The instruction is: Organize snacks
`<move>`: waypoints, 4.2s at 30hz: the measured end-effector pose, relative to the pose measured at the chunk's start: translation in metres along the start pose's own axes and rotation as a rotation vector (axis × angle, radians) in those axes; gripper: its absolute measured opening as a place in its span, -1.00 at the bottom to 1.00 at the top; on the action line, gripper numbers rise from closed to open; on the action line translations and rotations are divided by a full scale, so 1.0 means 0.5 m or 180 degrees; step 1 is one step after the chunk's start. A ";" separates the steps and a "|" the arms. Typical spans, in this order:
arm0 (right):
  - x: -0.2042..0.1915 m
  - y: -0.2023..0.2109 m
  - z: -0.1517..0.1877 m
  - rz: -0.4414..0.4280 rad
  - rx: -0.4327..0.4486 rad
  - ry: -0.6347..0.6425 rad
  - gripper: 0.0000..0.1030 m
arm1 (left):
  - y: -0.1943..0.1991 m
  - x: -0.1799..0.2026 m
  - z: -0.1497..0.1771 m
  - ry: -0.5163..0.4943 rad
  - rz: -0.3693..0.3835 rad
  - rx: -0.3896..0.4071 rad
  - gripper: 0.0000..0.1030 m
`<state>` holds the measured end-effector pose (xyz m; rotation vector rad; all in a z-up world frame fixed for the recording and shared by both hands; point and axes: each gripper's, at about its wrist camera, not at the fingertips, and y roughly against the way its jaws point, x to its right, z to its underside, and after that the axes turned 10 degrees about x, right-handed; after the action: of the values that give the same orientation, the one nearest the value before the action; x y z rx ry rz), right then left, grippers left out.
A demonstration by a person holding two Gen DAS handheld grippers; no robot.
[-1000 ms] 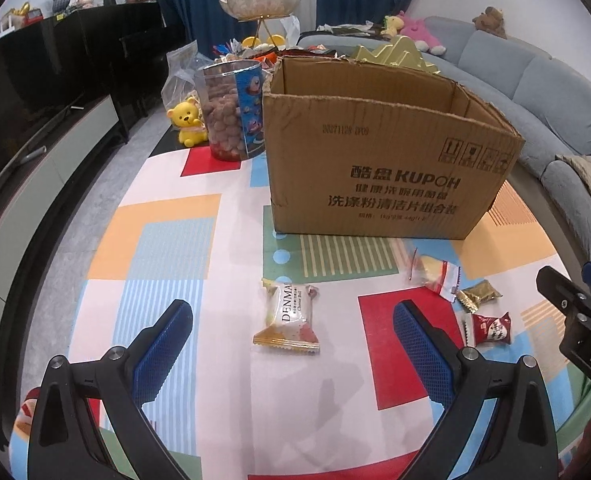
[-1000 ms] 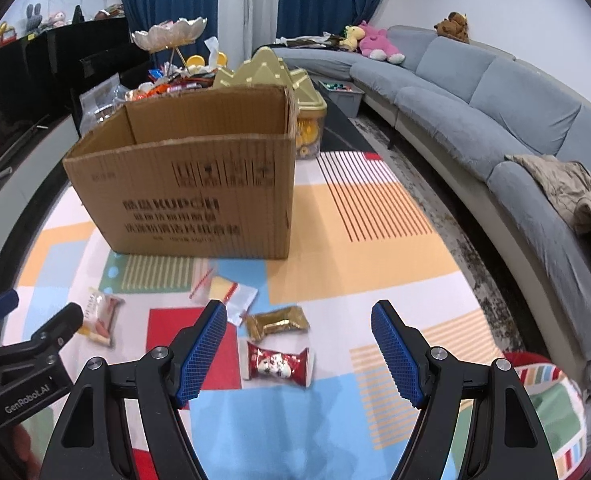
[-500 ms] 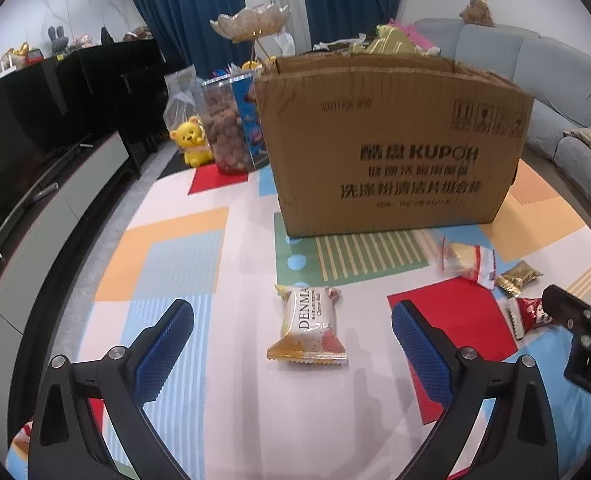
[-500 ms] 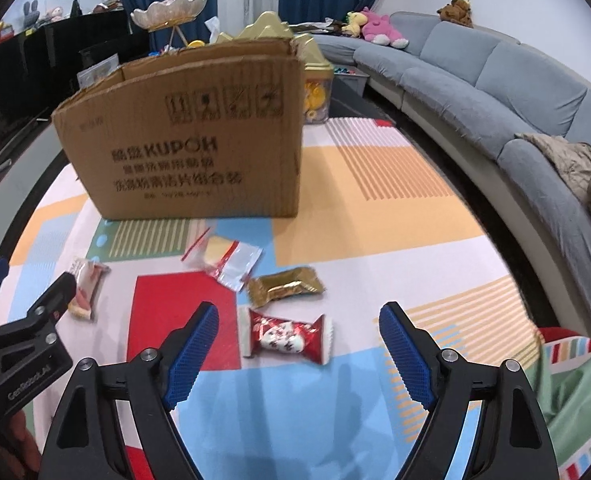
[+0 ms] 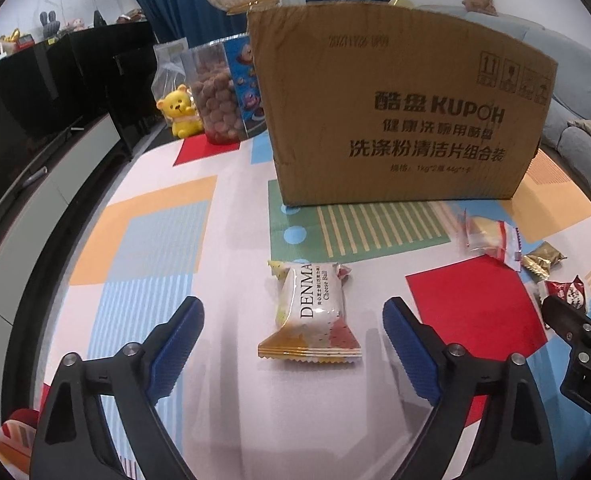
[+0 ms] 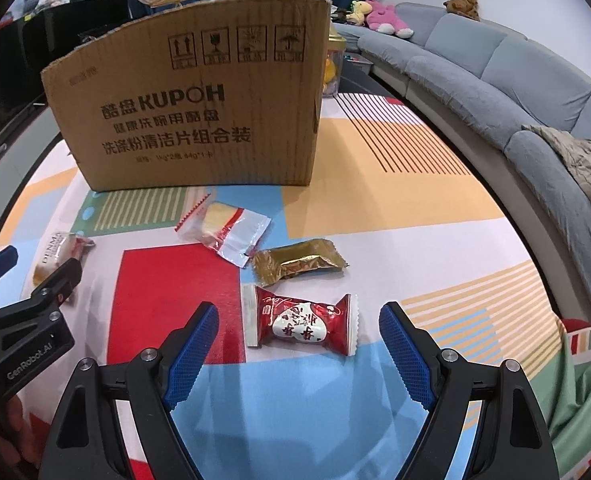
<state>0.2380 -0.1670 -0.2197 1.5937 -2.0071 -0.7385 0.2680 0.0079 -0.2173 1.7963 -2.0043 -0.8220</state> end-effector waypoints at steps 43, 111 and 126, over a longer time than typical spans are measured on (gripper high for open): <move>0.013 0.053 -0.042 -0.0205 0.0240 -0.0029 -0.04 | 0.053 0.009 -0.033 0.0079 0.0138 0.0022 -0.49; 0.029 0.157 -0.178 -0.0470 0.0721 -0.0096 -0.05 | 0.132 0.018 -0.129 0.0263 -0.0117 0.0104 -0.34; 0.008 0.176 -0.325 -0.0660 0.1073 0.0017 -0.05 | 0.137 0.015 -0.291 0.0204 -0.0052 0.0467 -0.34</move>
<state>0.2804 -0.1747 -0.0398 2.0159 -2.0657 -0.4827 0.2985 -0.0258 -0.0630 1.8949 -2.0588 -0.6280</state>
